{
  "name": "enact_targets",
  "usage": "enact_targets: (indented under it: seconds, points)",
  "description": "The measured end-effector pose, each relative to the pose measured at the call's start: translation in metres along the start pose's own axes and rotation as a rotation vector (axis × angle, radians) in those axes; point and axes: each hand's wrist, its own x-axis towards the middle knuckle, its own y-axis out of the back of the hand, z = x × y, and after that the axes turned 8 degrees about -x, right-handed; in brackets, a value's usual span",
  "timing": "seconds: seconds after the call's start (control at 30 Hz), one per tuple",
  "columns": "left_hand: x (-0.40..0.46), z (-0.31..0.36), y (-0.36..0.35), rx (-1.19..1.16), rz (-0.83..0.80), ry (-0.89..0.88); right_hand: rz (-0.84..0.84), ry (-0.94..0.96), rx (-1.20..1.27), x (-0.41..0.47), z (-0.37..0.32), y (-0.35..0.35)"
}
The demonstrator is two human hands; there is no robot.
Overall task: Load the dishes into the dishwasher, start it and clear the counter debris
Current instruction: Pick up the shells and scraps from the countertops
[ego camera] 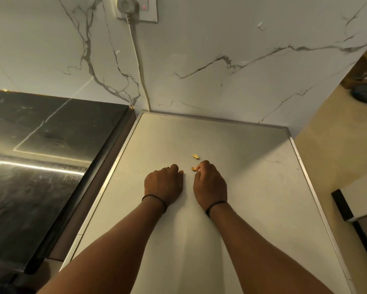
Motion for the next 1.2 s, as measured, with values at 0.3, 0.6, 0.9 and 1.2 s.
enact_targets:
  seconds: [0.3,0.6,0.9,1.2]
  points:
    - [-0.005,0.001,-0.002,-0.012,-0.042,-0.029,-0.046,0.110,-0.144,0.008,0.000,-0.011]
    - [-0.004,0.001,0.007,-0.031,-0.039,0.011,-0.030,-0.025,0.040,0.013,-0.001,-0.004]
    - [0.001,-0.001,0.007,-0.249,0.103,0.144,0.032,-0.139,0.046,0.029,-0.006,-0.001]
    - [0.004,-0.002,0.005,-0.304,0.130,0.210,0.018,-0.163,0.059,0.039,-0.004,-0.011]
